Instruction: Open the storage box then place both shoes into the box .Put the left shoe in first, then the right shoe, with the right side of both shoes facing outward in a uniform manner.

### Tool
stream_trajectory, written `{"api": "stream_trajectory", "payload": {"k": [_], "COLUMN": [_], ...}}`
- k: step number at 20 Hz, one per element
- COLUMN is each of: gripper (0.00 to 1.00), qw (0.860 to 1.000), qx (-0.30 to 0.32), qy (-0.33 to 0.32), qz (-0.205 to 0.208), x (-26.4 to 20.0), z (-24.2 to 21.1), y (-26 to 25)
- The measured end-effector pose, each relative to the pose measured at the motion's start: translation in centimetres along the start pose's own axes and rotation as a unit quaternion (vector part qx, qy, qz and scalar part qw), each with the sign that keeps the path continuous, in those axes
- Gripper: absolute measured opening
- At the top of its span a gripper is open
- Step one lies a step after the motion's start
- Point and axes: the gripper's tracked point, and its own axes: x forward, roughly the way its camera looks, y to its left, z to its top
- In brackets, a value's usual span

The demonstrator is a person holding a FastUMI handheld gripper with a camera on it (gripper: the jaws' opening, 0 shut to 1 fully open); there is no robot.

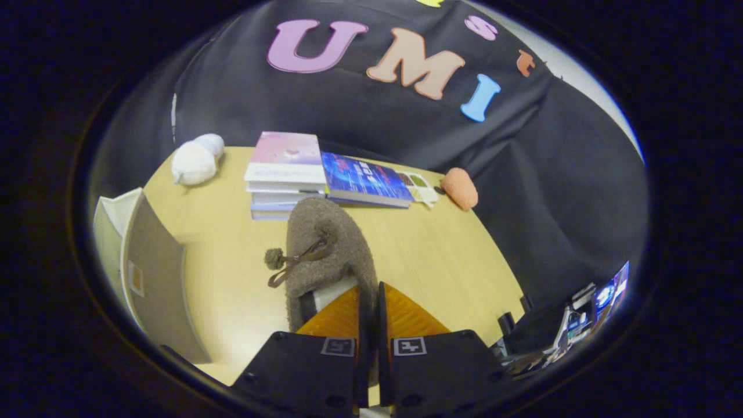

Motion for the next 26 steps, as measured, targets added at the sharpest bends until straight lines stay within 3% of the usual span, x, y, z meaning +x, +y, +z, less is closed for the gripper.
{"api": "stream_trajectory", "payload": {"k": [7, 13, 22, 26], "gripper": [0.10, 0.10, 0.10, 0.10], "qw": [0.998, 0.994, 0.986, 0.987], "qx": [-0.031, -0.007, 0.034, 0.017], "qy": [-0.051, -0.064, -0.011, 0.015], "qz": [0.031, 0.088, 0.161, 0.160], "x": [-9.9, -15.8, -17.8, -16.7], "z": [6.6, 8.3, 4.7, 2.7], "y": [10.3, 18.3, 25.8, 26.5]}}
